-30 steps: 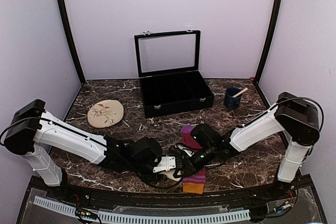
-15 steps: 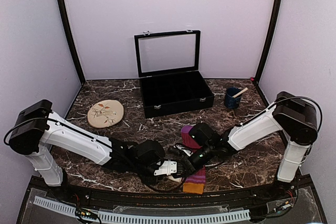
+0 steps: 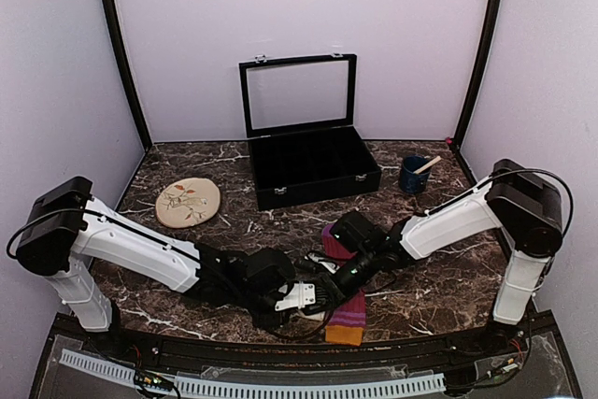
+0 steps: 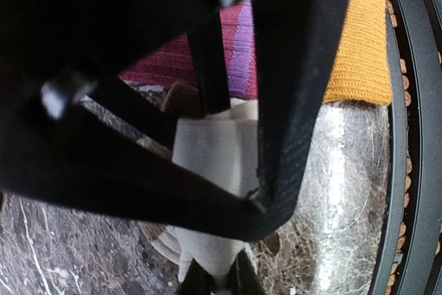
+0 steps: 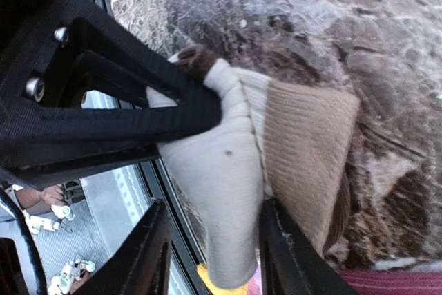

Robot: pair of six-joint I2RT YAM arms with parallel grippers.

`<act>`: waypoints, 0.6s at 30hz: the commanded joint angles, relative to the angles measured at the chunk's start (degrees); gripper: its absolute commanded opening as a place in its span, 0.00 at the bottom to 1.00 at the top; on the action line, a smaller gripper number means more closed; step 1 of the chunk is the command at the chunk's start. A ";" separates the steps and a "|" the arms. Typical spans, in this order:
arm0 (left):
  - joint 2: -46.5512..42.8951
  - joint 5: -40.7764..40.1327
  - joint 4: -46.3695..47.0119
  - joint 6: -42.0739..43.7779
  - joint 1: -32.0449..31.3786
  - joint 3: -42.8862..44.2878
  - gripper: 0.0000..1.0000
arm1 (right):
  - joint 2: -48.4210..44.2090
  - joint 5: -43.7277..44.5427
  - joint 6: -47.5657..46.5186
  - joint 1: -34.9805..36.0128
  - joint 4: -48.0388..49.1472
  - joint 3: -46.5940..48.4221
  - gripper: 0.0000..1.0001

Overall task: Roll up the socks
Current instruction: Roll the sock at the center of the board.

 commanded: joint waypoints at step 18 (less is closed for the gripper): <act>3.27 20.71 -21.85 -7.70 7.27 10.40 0.00 | -7.03 10.49 -5.19 -3.65 -4.98 -2.08 0.47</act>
